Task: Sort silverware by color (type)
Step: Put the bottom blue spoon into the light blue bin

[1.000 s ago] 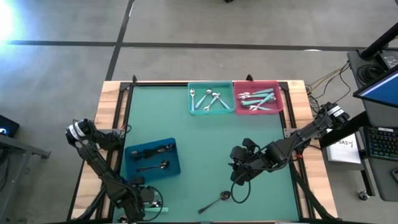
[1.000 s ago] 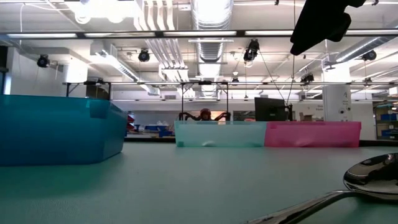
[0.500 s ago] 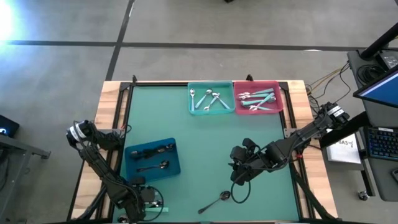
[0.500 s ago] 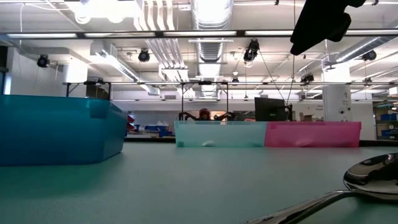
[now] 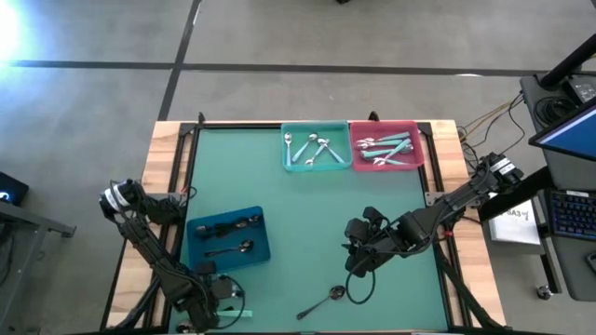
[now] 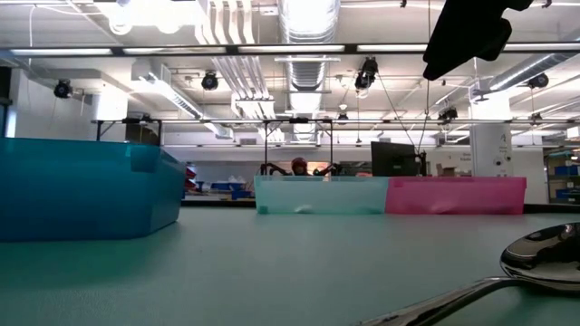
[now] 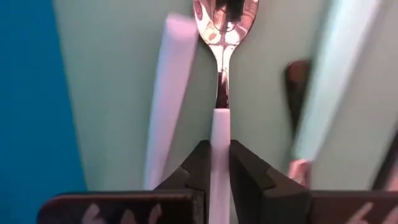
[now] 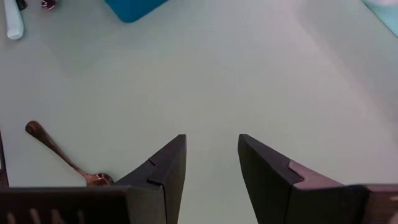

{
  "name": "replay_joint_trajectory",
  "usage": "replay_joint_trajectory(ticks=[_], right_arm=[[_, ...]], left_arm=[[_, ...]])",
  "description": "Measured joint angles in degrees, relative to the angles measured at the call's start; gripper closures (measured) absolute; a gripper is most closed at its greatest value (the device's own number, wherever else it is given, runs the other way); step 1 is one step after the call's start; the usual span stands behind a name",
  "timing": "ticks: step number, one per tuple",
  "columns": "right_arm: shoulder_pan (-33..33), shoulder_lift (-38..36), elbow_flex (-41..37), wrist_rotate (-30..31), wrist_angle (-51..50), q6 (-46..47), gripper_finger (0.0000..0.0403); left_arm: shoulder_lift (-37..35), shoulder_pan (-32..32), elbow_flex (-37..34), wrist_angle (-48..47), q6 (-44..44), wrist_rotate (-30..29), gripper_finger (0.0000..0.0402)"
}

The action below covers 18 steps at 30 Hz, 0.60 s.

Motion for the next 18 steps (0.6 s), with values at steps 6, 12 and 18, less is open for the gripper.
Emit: replay_joint_trajectory(ticks=[6,12,18], right_arm=[[0.0,0.0,0.0,0.01,-0.01,0.0,0.0266],[0.02,0.0,0.0,0.0,0.0,0.0,0.0266],[0.0,0.0,0.0,0.02,0.0,-0.01,0.0266]], left_arm=[[-5.58,0.03,4.38,0.29,0.15,-4.5,0.0383],[-11.45,0.17,9.54,0.07,7.82,-20.02,0.0383],[-15.49,0.26,9.5,0.78,9.02,-38.22,0.0383]])
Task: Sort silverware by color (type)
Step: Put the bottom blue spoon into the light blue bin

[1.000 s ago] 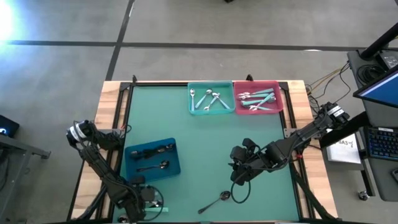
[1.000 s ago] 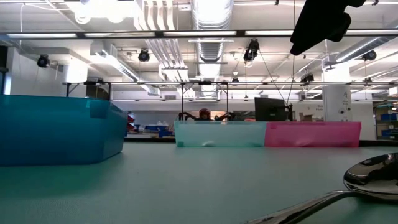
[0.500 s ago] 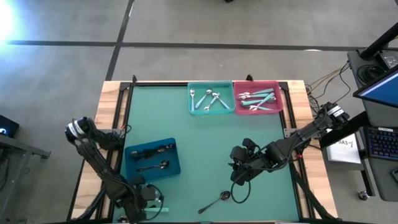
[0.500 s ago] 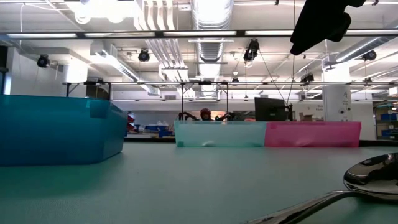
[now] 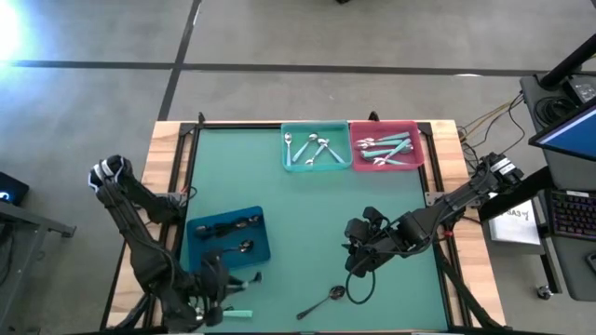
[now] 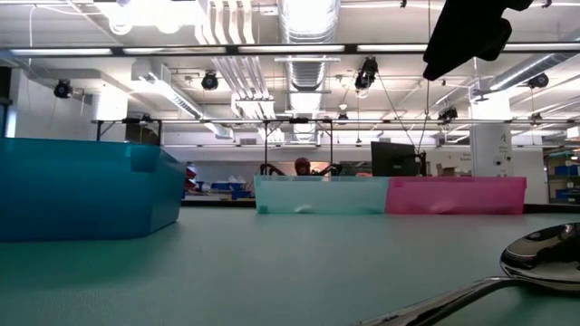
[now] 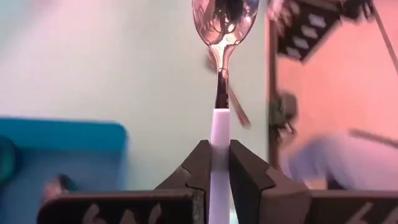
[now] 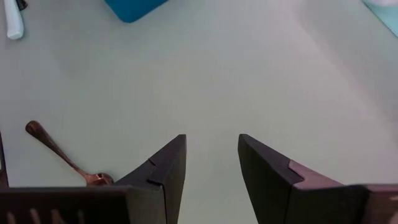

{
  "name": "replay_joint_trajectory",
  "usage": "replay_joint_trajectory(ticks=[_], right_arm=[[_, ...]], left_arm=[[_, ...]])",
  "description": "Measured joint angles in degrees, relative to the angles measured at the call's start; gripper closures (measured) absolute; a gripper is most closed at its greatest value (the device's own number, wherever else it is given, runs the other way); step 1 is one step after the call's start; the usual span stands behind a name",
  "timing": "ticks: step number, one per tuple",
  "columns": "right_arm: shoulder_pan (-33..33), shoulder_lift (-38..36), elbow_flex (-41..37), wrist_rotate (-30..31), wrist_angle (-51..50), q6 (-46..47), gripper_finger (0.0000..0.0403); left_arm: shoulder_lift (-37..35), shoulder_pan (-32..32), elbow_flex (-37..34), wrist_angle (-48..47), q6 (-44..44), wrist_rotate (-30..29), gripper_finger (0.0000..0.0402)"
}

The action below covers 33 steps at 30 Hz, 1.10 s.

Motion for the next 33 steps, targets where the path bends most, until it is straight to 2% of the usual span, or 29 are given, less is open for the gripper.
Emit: replay_joint_trajectory(ticks=[5,7,12,19,23,26,29,33], right_arm=[[-0.77,0.15,0.02,4.04,3.92,-8.11,0.0266],[-1.16,0.24,0.02,6.37,5.82,-8.57,0.0266],[-3.07,0.57,0.02,6.94,9.74,-7.91,0.0266],[-9.28,0.4,0.02,7.45,10.31,-16.7,0.0266],[-16.08,0.22,-0.57,7.5,6.97,-15.14,0.0266],[-21.63,0.22,-3.49,5.32,8.93,-15.07,0.0266],[-26.27,0.22,-8.16,-2.46,20.13,-16.23,0.0266],[-29.38,0.24,-16.41,-13.24,46.66,-18.31,0.0266]], left_arm=[[-1.46,0.84,-3.17,5.65,3.98,-8.61,0.0383],[-1.87,2.25,-4.04,6.78,6.38,-10.82,0.0383],[-2.19,9.65,-5.67,7.58,11.16,-11.89,0.0383],[-2.24,24.6,-6.04,11.53,25.08,-0.96,0.0383],[-3.08,32.2,-6.4,14.21,34.25,7.89,0.0383],[-4.44,36.18,-8.18,17.07,38.69,12.69,0.0383],[-7.12,38.55,-12.61,24.61,42.36,16.08,0.0383],[-12.17,40.77,-21.44,38.97,46.43,16.82,0.0383]])
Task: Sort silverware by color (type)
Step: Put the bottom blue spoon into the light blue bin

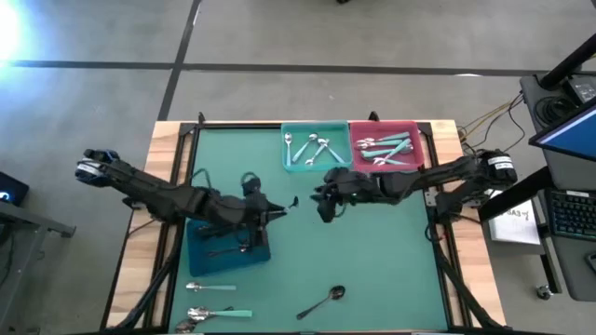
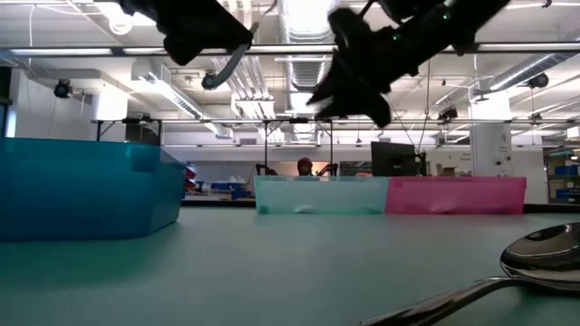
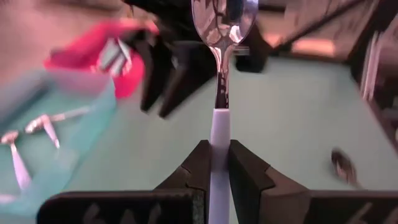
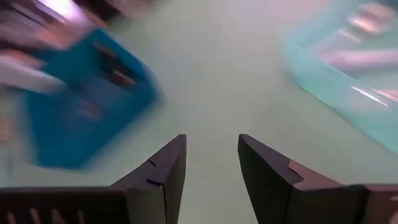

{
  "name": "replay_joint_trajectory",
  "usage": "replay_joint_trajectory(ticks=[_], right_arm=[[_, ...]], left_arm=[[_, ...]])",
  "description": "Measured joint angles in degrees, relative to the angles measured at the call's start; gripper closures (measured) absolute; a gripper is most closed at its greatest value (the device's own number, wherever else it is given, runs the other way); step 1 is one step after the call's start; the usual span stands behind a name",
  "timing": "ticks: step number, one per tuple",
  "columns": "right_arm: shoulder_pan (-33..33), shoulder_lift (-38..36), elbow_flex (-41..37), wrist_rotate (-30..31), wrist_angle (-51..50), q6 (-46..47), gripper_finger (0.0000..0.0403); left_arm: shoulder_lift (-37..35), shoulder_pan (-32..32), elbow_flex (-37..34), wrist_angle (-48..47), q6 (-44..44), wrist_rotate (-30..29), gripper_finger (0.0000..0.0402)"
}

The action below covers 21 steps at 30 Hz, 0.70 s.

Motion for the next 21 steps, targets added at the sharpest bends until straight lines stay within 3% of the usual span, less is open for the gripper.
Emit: replay_joint_trajectory(ticks=[4,7,10,21], right_arm=[[-0.21,-0.01,-6.03,-2.42,22.66,-2.39,0.0266],[0.28,0.42,-7.56,-3.1,30.65,-4.76,0.0266],[0.72,0.69,-7.48,-3.41,32.1,-5.11,0.0266],[1.39,1.93,-3.73,-4.99,31.21,-4.61,0.0266]], left_arm=[[-4.02,2.85,-10.67,18.32,1.34,-0.66,0.0383],[-4.43,4.82,-17.03,33.8,1.4,0.13,0.0383],[-2.63,6.04,-20.6,45.97,1.2,3.47,0.0383],[6.58,6.18,-16.64,56.35,2.17,3.63,0.0382]])
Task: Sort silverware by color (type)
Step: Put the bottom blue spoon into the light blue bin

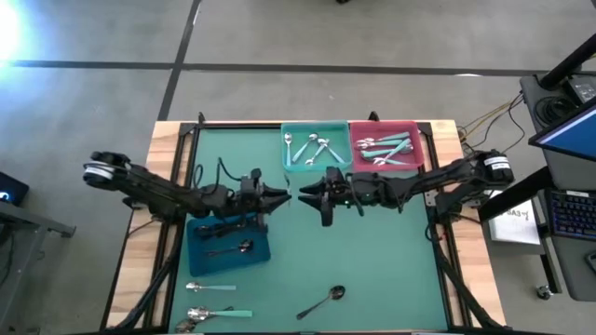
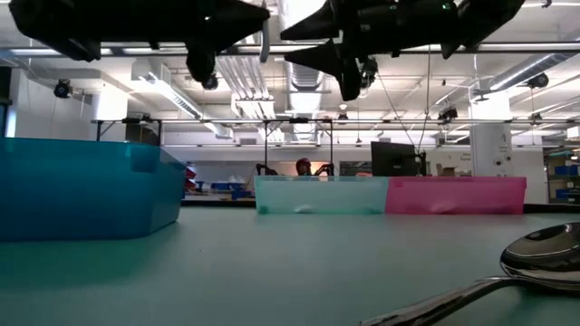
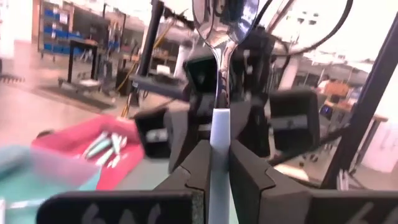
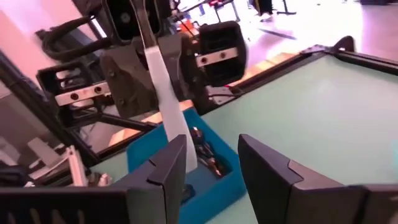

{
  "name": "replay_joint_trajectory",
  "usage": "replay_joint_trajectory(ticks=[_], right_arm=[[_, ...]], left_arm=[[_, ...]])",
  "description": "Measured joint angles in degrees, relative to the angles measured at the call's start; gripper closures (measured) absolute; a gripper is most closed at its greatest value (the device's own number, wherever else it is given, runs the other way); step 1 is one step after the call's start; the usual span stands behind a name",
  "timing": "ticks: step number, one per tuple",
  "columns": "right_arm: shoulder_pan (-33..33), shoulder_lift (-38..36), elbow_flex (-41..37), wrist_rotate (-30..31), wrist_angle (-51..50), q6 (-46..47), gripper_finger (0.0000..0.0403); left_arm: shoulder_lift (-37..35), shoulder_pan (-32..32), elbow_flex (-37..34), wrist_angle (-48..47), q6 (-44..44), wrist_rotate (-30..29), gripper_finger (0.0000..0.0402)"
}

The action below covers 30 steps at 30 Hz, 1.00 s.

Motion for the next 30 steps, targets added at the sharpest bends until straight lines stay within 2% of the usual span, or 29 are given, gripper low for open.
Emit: replay_joint_trajectory(ticks=[6,13,30], right_arm=[[0.03,3.06,3.44,-2.86,-0.47,-0.79,0.0266],[0.01,5.17,7.13,-2.56,-4.85,-2.93,0.0266],[0.93,4.17,7.32,-2.84,-6.37,-3.34,0.0266]], left_arm=[[2.7,0.24,2.9,0.25,1.12,-0.03,0.0382],[3.88,0.13,4.03,0.51,0.92,0.83,0.0398],[3.66,0.26,2.16,5.0,1.54,1.02,0.0401]])
